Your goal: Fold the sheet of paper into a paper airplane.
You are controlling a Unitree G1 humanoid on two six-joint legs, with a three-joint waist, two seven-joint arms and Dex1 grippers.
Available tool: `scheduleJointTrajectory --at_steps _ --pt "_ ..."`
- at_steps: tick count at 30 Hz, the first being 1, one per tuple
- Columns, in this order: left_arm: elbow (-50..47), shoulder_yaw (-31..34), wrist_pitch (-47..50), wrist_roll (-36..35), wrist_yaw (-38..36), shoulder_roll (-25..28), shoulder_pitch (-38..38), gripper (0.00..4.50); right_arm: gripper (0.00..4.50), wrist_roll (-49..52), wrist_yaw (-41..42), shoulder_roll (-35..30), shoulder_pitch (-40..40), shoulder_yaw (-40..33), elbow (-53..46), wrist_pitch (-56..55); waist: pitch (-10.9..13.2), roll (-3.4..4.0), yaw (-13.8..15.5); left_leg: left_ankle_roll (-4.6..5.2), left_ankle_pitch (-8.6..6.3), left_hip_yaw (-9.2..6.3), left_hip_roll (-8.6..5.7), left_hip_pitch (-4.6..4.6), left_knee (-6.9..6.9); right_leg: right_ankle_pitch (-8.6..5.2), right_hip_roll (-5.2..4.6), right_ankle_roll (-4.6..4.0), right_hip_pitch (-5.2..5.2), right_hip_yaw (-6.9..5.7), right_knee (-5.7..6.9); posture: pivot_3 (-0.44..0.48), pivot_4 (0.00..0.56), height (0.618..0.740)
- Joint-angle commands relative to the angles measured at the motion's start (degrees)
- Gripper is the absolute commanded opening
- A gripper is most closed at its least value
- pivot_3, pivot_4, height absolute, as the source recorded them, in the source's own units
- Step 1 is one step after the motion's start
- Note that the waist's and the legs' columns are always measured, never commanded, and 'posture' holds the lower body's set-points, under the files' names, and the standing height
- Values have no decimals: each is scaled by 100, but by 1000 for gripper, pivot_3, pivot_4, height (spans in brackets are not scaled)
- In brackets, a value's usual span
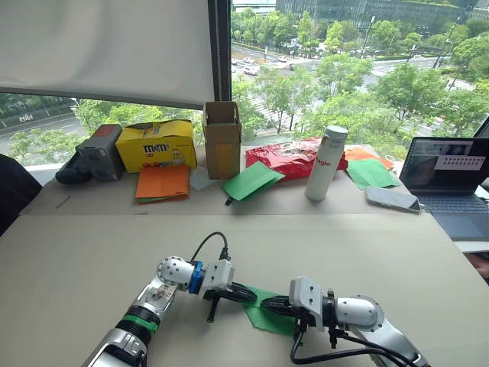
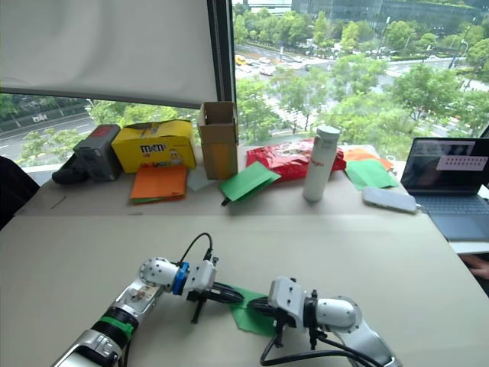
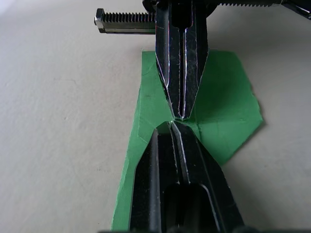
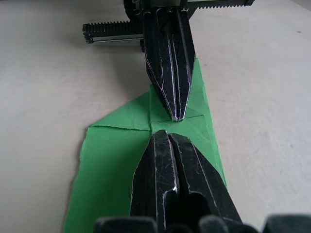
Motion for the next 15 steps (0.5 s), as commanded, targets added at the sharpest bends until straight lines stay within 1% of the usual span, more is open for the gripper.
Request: scheduleJointTrajectory --at_steps 1,3,7,9,12,15 --pt "523 -219 -40 323 -24 -8 79 0 21 55 63 -332 606 -310 118 -259 -1 1 8 0 -1 0 0 2 0 0 0 1 3 1 -3 0 150 739" --pt "628 -225 -94 321 -46 -50 30 0 21 102 58 -489 894 -525 136 -453 -1 2 14 1 -3 0 0 6 0 -5 -2 11 9 0 -8 0 150 739" --pt "806 -224 -183 315 -134 -75 -43 0 21 203 85 -629 1201 -766 261 -636 -5 4 26 0 -4 -1 0 13 0 -34 -6 16 18 4 -10 0 150 739" --pt "872 -244 -143 289 -254 -90 -85 0 21 492 56 -677 1361 -1149 338 -533 -6 4 48 0 -4 -1 -2 13 0 -36 -7 15 19 3 -10 0 150 739" --pt "874 -214 -62 237 -339 -108 -115 0 21 1017 78 -739 1318 -1563 2 -229 -6 2 42 5 -6 1 -6 12 0 -34 -8 16 21 9 -14 0 150 739" --pt "840 -191 -59 235 -370 -97 -103 0 21 1423 133 -787 1138 -1647 -593 180 -3 5 26 5 -6 -1 -4 12 0 -33 -10 17 19 11 -12 0 150 739"
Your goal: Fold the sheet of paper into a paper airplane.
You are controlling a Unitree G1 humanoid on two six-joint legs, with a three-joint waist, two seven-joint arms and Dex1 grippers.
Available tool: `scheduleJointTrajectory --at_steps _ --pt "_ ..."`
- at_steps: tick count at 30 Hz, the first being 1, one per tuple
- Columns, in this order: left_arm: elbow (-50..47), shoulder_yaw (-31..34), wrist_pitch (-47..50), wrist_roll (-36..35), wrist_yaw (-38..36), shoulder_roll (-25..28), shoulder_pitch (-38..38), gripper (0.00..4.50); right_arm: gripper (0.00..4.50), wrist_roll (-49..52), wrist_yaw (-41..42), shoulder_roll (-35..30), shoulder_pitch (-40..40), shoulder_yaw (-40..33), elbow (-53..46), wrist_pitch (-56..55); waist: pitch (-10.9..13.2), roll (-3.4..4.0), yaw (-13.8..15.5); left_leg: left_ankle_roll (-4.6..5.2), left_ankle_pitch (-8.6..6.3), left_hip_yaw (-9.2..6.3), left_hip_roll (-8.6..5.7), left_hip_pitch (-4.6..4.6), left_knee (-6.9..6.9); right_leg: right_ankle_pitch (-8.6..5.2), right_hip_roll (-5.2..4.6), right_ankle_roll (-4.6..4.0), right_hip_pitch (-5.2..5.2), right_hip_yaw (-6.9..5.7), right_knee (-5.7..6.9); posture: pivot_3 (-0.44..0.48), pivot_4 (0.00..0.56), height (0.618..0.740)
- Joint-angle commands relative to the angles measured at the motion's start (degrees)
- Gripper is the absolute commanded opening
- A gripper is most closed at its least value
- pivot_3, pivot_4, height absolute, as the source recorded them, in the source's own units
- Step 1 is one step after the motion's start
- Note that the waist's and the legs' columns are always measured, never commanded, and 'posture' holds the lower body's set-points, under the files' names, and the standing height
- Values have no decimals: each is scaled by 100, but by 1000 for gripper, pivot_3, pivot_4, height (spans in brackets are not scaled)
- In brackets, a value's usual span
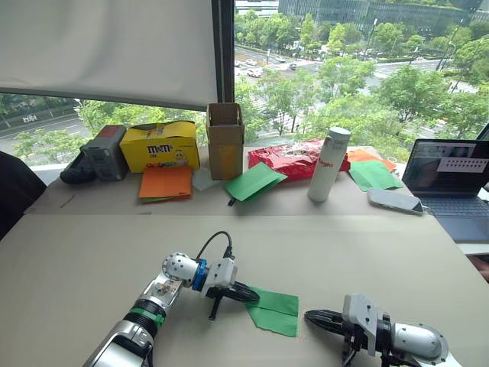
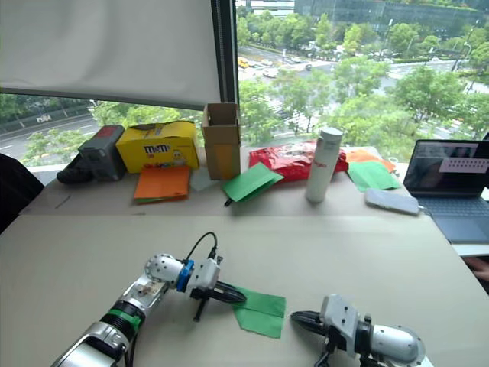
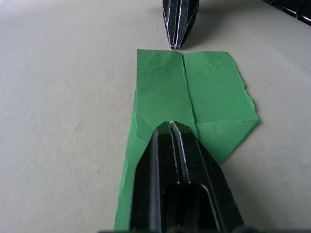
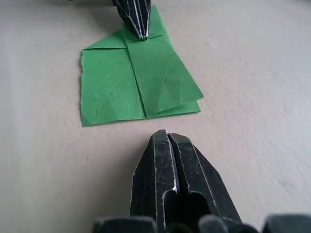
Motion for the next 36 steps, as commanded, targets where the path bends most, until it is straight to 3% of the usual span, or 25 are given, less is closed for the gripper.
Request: scheduleJointTrajectory --at_steps 1,4,10,16,28,31,34,36 --pt "274 -175 155 243 -49 65 194 0 21 417 30 -53 -242 -113 -726 550 2 5 -7 0 0 0 1 0 0 0 -1 -1 -1 0 0 0 150 739" --pt "109 -72 281 160 -12 101 266 0 21 501 -206 54 -704 99 -1175 1283 6 12 -37 4 2 -1 6 -4 0 1 2 -2 -7 1 1 0 150 739" --pt "-501 145 823 -44 167 210 428 0 21 350 -421 381 -1266 576 -1122 2039 13 3 -56 47 14 -1 3 -19 -1 33 9 -5 -17 -5 -1 0 150 739" --pt "-1181 120 1196 -97 192 443 763 0 21 -511 -705 824 -1337 1513 -538 2061 18 -2 -136 53 13 4 5 -51 -5 30 23 -10 -63 2 11 0 150 739" --pt "-1207 445 887 -100 350 1061 1156 0 21 -748 -669 766 -1494 1707 -54 2207 10 -13 -205 45 15 7 31 -35 -5 29 50 -29 -63 10 17 0 150 739" --pt "-1554 699 1476 -530 343 1168 1181 0 21 -588 -614 778 -1542 1591 -105 2231 10 -13 -212 34 11 7 31 -32 -6 31 21 -31 -63 10 17 0 150 739" --pt "-2299 1283 3350 -1640 518 1349 1062 0 21 -212 -601 669 -1776 1166 -615 2556 31 -18 -215 18 9 7 28 -46 -6 31 15 -30 -77 9 26 0 150 739" --pt "-2574 1487 3814 -1943 563 1435 1014 0 21 108 -663 705 -1908 877 -883 2853 62 -34 -195 28 29 7 22 -68 -5 34 20 -25 -102 6 37 0 150 739"
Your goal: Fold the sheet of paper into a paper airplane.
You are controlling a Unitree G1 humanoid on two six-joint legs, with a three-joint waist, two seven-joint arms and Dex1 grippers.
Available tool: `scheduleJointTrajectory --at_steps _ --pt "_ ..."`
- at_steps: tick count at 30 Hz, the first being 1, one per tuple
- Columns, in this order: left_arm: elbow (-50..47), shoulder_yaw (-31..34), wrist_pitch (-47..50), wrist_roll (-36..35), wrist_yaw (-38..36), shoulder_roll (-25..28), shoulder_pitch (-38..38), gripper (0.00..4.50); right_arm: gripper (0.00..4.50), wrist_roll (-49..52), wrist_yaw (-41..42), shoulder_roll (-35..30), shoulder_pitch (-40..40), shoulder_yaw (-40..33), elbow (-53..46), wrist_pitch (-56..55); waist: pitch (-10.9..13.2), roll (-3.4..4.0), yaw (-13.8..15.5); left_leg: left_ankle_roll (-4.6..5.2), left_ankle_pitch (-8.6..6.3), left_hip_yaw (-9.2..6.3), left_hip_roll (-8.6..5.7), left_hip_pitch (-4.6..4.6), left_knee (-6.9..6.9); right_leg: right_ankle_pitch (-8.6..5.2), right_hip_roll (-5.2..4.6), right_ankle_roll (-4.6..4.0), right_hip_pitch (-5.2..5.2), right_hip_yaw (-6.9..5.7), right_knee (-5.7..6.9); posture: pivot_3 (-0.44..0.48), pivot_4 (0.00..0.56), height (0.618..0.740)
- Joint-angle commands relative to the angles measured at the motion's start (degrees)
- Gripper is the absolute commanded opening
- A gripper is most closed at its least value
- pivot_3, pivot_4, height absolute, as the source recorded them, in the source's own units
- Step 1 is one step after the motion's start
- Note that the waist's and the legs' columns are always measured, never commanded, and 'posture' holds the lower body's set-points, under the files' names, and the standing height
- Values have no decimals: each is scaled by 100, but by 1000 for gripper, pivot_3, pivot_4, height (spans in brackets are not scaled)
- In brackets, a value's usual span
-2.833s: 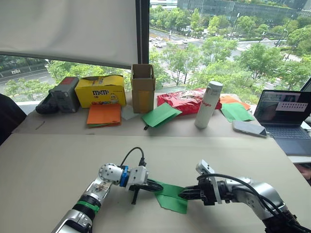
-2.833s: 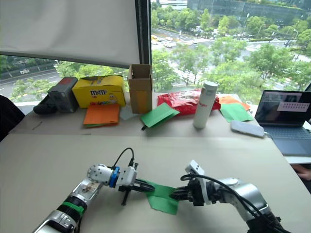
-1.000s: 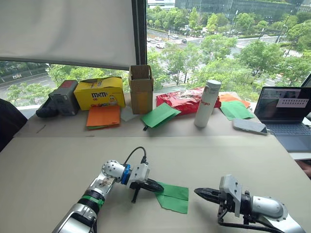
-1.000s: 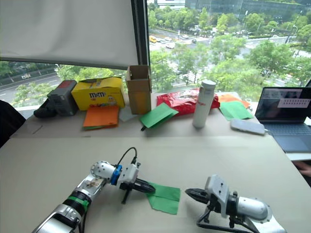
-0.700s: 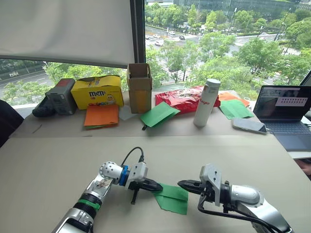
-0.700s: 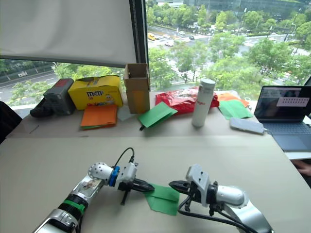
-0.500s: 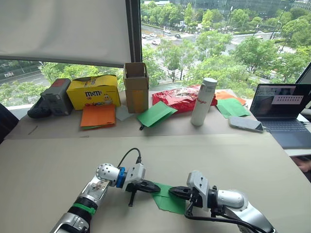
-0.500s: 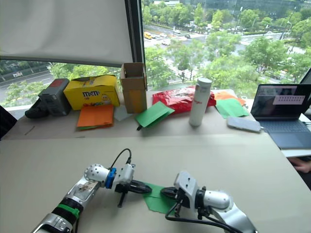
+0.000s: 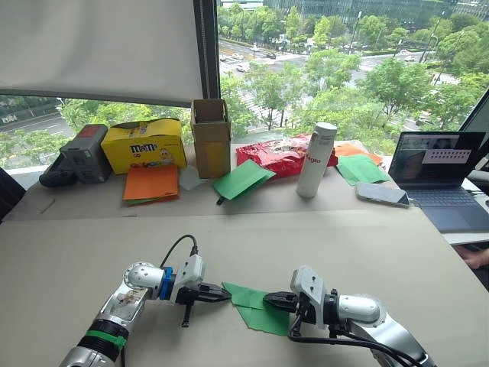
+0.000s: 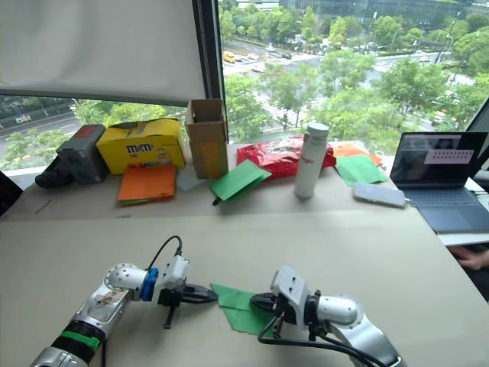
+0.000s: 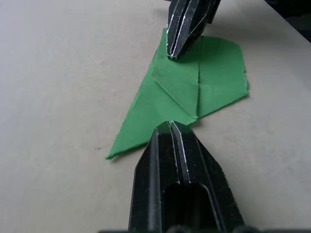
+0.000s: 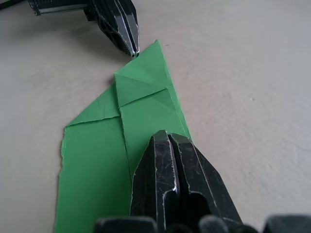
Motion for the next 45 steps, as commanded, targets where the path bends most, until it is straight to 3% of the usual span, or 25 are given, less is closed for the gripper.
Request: scheduleJointTrajectory --at_steps 1,6,10,13,15,19,26,29,34,39,45 --pt "-702 494 1072 -727 66 248 -175 0 21 771 -43 -85 -252 -780 -598 709 30 -12 31 -1 1 -1 -2 -4 0 0 8 0 -1 -4 1 0 150 739" --pt "-1238 708 1588 -952 129 534 -285 0 21 2037 552 -689 -291 -1660 -1449 1423 63 -15 66 1 3 -1 -13 -48 6 19 24 30 -3 4 -1 0 150 739" --pt "-1539 731 1775 -1055 130 595 -186 1135 1191 2356 709 -1136 150 -2002 -1603 1691 67 -24 118 6 -1 0 -13 -48 4 17 36 34 1 -1 -10 0 150 739" --pt "-1683 709 1705 -945 238 555 -79 2143 2233 2416 376 -988 305 -2099 -1458 1864 71 -27 108 -1 4 0 -9 -47 5 18 47 32 -5 2 -2 0 150 739" --pt "-1795 621 1803 -947 228 558 -7 2748 2513 2708 283 -834 454 -2015 -1307 2246 71 -27 106 -12 11 -1 1 -45 5 21 58 27 -5 6 -3 0 150 739" --pt "-1845 537 1677 -852 211 583 87 2748 2513 2889 53 -484 369 -1923 -981 2561 71 -28 116 -15 12 -2 3 -42 6 26 59 15 -6 11 -3 0 150 739" --pt "-1852 525 1584 -767 213 707 266 2748 2513 2927 161 -454 109 -1671 -547 2839 71 -27 117 -14 12 0 2 -42 5 26 59 14 -7 13 -4 0 150 739" --pt "-1856 536 1574 -752 283 696 310 2799 1732 3022 167 -347 -5 -1644 -513 2881 71 -27 122 -14 12 -1 2 -42 6 26 59 13 -7 12 -3 0 150 739" --pt "-1852 518 1455 -686 309 721 456 2799 39 2896 345 -362 -89 -1444 -505 2798 71 -27 120 -14 12 1 0 -43 6 27 57 13 -6 13 -3 0 150 739" --pt "-1904 536 1527 -737 253 801 694 2799 39 2786 926 -731 -516 -1385 -319 2632 71 -27 112 -14 12 1 2 -42 6 27 59 13 -7 13 -1 0 150 739" --pt "-1881 570 1686 -854 268 784 685 2799 39 2466 1171 -695 -1843 -1486 25 1880 72 -25 109 -15 13 0 4 -42 10 29 63 9 -9 12 1 0 150 739"
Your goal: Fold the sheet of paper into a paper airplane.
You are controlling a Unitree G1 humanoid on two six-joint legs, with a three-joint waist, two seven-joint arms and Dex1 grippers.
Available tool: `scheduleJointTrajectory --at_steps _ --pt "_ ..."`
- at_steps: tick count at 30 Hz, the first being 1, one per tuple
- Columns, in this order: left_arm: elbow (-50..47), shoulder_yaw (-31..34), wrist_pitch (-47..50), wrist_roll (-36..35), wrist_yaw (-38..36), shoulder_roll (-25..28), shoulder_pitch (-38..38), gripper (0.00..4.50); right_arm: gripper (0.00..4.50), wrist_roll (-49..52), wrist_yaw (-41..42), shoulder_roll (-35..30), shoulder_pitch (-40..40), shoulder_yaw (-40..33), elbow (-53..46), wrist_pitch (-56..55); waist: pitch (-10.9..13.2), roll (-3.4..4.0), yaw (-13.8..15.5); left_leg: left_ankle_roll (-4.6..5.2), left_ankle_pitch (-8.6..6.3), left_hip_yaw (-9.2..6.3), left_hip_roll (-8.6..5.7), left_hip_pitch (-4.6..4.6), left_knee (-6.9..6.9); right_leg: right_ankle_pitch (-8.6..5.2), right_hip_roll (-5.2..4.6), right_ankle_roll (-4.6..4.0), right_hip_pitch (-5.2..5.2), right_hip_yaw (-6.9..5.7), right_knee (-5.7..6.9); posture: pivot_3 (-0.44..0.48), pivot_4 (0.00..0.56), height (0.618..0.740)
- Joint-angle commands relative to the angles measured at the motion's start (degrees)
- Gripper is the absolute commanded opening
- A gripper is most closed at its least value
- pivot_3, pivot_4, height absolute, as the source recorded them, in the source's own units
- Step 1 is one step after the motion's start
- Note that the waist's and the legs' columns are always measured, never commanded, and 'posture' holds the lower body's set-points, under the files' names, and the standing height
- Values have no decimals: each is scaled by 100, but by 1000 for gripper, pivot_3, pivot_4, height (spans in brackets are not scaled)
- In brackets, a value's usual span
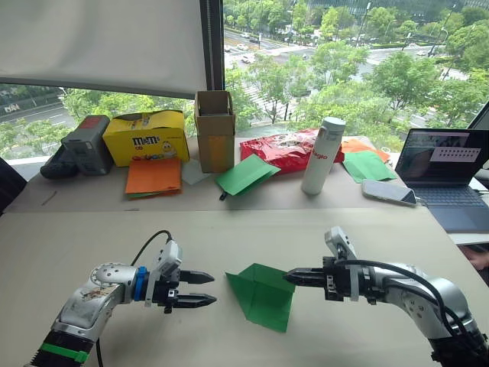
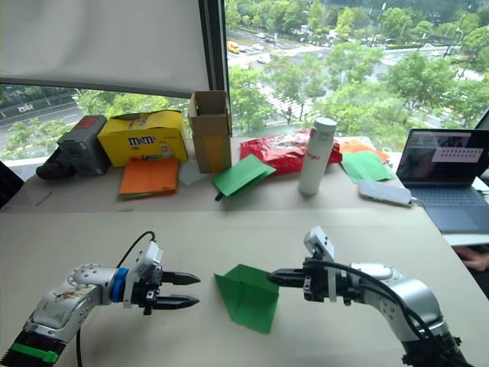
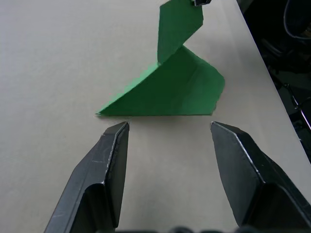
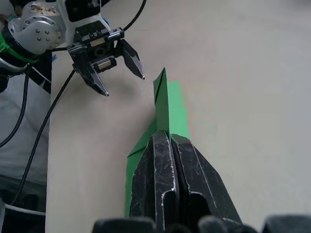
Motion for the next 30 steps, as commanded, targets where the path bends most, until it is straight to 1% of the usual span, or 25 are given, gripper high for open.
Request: scheduleJointTrajectory --at_steps 1,3,5,7,9,11,12,14,16,17,18,20,21,22,24,26,27,30 --pt "-174 94 56 -140 -20 29 -26 2799 39 -472 151 -29 -647 -49 115 -789 0 0 0 0 0 1 -1 0 0 0 0 0 0 0 0 0 150 739" --pt "-163 99 -31 -91 -1 17 5 2799 39 -1126 252 -76 -993 201 217 -1572 0 1 8 0 0 3 -3 0 0 0 0 1 -1 -2 0 0 150 739" --pt "-164 107 -23 -108 11 18 31 2799 39 -2072 399 -162 -1222 540 353 -2917 1 2 7 -2 1 5 -3 0 0 -1 0 2 -2 -5 0 0 150 739" --pt "-169 113 19 -141 16 24 38 2799 39 -2845 405 -210 -1240 789 513 -4115 1 2 9 -9 6 9 -6 -1 0 -2 0 5 -3 -5 1 0 150 739" --pt "-174 122 31 -149 19 40 38 2799 39 -3706 253 -280 -838 1093 562 -5646 1 1 17 -37 22 12 -4 -1 1 -4 1 9 -2 -8 1 0 150 739" --pt "-156 146 41 -163 35 43 22 2799 39 -4755 -319 -321 -395 1258 702 -7319 1 1 23 -50 30 12 -6 0 2 -9 -2 17 1 -11 2 0 150 739" --pt "-160 152 54 -176 40 46 19 2799 39 -5188 -612 -324 -223 1308 809 -7859 1 1 19 -53 32 13 -7 0 2 -10 -4 20 1 -11 2 0 150 739" --pt "-179 164 96 -214 38 54 13 2799 39 -5668 -1104 -236 86 1297 984 -8487 1 1 -3 -59 36 19 -8 0 4 -18 -5 33 -1 -5 9 0 150 739" --pt "-233 206 231 -346 8 66 5 2799 39 -5943 -1438 -174 360 1319 1147 -8790 1 1 -19 -70 42 19 -7 0 7 -19 -3 36 -1 -4 15 0 150 739" --pt "-283 252 367 -486 -36 89 -2 2799 613 -5959 -1484 -189 540 1362 1164 -8818 1 1 -35 -77 47 18 -4 2 7 -21 0 39 -1 -4 17 0 150 739" --pt "-319 283 464 -583 -65 106 -7 2799 889 -5963 -1507 -209 649 1397 1177 -8836 2 0 -45 -84 52 15 -3 4 7 -23 1 42 -1 -4 25 0 150 739" --pt "-391 336 668 -769 -121 137 -33 2799 1597 -5846 -1545 -259 801 1331 1034 -8769 2 0 -61 -90 55 13 -2 13 9 -26 1 45 -1 -2 48 0 150 739" --pt "-441 352 742 -839 -150 154 -31 2799 1909 -5768 -1540 -297 877 1244 891 -8618 2 1 -66 -93 57 11 -2 15 9 -26 1 43 -2 -1 54 0 150 739" --pt "-520 365 801 -918 -129 124 -40 2799 2313 -5564 -1480 -407 1044 1089 676 -8378 2 1 -67 -96 58 9 0 18 8 -27 2 42 -2 0 58 0 150 739" --pt "-661 384 915 -1073 36 -42 -63 2799 2939 -5174 -1365 -678 1417 783 378 -8021 2 2 -47 -96 59 6 -1 20 8 -28 -1 38 0 0 63 0 150 739" --pt "-736 369 942 -1126 233 -236 -86 2799 2939 -4877 -1294 -921 1728 534 260 -7847 2 1 -12 -92 56 5 -5 20 9 -23 -6 29 5 2 62 0 150 739" --pt "-717 341 894 -1071 402 -397 -116 2546 2793 -4656 -1264 -1036 1895 369 276 -7769 1 -1 -3 -89 54 5 -6 20 13 -17 -7 19 8 3 58 0 150 739" --pt "-691 141 842 -879 657 -679 -132 1613 1782 -4065 -1093 -1226 2118 100 370 -7371 1 -2 11 -82 51 5 -5 24 18 -15 -4 15 13 4 57 0 150 739"
